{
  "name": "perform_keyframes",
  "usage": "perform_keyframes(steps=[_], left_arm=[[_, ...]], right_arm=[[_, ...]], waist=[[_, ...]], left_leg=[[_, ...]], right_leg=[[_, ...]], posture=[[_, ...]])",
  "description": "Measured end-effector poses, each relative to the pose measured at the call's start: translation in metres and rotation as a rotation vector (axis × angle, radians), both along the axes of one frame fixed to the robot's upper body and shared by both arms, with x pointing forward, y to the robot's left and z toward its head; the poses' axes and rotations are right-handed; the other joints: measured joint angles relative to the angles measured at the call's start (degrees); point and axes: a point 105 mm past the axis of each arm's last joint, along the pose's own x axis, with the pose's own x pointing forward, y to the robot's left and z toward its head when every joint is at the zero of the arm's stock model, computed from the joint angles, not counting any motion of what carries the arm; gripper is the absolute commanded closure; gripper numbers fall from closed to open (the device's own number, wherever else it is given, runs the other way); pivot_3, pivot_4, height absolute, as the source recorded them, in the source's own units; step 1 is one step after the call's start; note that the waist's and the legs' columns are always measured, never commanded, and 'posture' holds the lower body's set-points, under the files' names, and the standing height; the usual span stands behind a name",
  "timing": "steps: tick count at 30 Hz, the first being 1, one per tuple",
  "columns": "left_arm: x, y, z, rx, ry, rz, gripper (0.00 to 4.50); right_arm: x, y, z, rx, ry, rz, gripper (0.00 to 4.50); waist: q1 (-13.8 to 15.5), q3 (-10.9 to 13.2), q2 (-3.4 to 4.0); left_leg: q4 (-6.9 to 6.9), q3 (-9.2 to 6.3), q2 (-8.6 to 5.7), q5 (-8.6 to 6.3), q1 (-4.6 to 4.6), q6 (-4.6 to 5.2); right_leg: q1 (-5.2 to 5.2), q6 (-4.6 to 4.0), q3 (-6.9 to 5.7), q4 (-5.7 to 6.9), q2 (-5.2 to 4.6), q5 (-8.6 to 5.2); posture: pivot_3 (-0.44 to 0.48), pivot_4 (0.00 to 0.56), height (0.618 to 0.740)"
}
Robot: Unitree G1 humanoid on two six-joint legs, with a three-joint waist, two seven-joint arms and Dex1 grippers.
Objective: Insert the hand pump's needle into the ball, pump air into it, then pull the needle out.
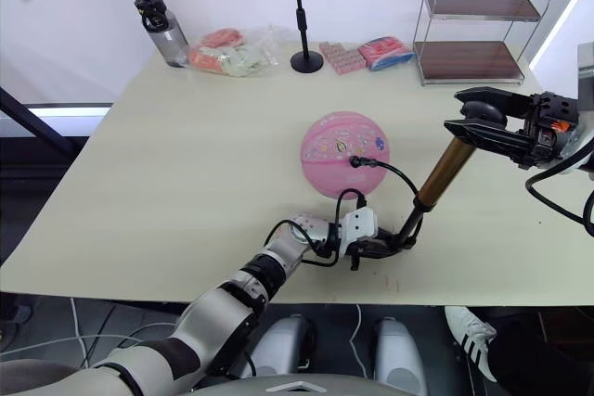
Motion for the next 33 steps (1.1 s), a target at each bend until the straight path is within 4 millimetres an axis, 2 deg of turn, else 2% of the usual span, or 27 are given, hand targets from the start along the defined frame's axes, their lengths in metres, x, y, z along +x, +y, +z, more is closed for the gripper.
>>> perform_keyframes(steps=[5, 9, 12, 16, 22, 30, 32, 33], left_arm=[[0.000, 0.001, -0.001, 0.006, -0.001, 0.001, 3.50], [0.001, 0.004, -0.004, 0.013, 0.001, 0.017, 3.50], [0.001, 0.004, -0.005, 0.018, 0.004, 0.019, 3.50], [0.001, 0.006, -0.006, 0.023, 0.005, 0.022, 3.50], [0.001, 0.006, -0.007, 0.025, 0.009, 0.028, 3.50], [0.001, 0.009, -0.010, 0.027, 0.015, 0.039, 3.50], [0.001, 0.010, -0.010, 0.026, 0.020, 0.043, 2.50], [0.000, 0.010, -0.010, 0.024, 0.023, 0.043, 2.21]], right_arm=[[-0.008, 0.001, -0.015, -0.077, -0.043, 0.001, 2.47], [-0.008, 0.006, -0.053, -0.110, -0.030, -0.009, 2.47], [-0.007, 0.012, -0.071, -0.133, -0.029, -0.005, 2.47], [-0.003, 0.020, -0.099, -0.135, -0.013, -0.011, 2.47], [0.007, 0.028, -0.139, -0.136, 0.072, -0.091, 2.47], [0.008, 0.034, -0.146, -0.149, 0.005, -0.077, 2.47], [0.008, 0.034, -0.147, -0.150, 0.000, -0.071, 2.47], [0.007, 0.035, -0.147, -0.150, -0.001, -0.067, 2.47]], waist=[[-0.01, -0.07, -0.08], [-0.16, -0.30, -0.36], [-0.16, -0.46, -0.51], [-0.15, -0.74, -0.75], [-0.15, -0.91, -0.87], [-0.26, -1.22, -1.01], [-0.28, -1.24, -1.02], [-0.27, -1.26, -1.01]], left_leg=[[-0.01, -0.05, 0.00, 0.00, 0.09, 0.00], [0.02, -0.04, 0.05, 0.00, 0.29, 0.00], [0.04, -0.08, 0.10, 0.00, 0.35, 0.00], [0.02, -0.13, 0.12, 0.00, 0.37, 0.00], [0.02, -0.15, 0.15, 0.00, 0.41, 0.00], [0.01, -0.22, 0.17, 0.00, 0.50, 0.00], [0.01, -0.28, 0.19, 0.00, 0.54, 0.00], [0.01, -0.29, 0.21, 0.00, 0.56, 0.00]], right_leg=[[0.09, 0.01, -0.04, 0.00, 0.09, -0.01], [0.22, 0.05, -0.01, 0.01, 0.19, -0.03], [0.25, 0.20, -0.02, 0.02, 0.23, -0.13], [0.25, 0.00, -0.02, 0.02, 0.30, -0.02], [0.24, -0.06, -0.02, 0.02, 0.33, 0.01], [0.26, -0.11, 0.05, 0.02, 0.45, 0.03], [0.27, -0.11, 0.09, 0.02, 0.53, 0.03], [0.27, -0.12, 0.09, 0.02, 0.56, 0.03]], posture=[[0.000, 0.150, 0.740], [0.000, 0.150, 0.740], [0.000, 0.150, 0.740], [0.000, 0.150, 0.740], [0.000, 0.150, 0.740], [0.000, 0.150, 0.740], [0.000, 0.150, 0.740], [0.000, 0.150, 0.740]])
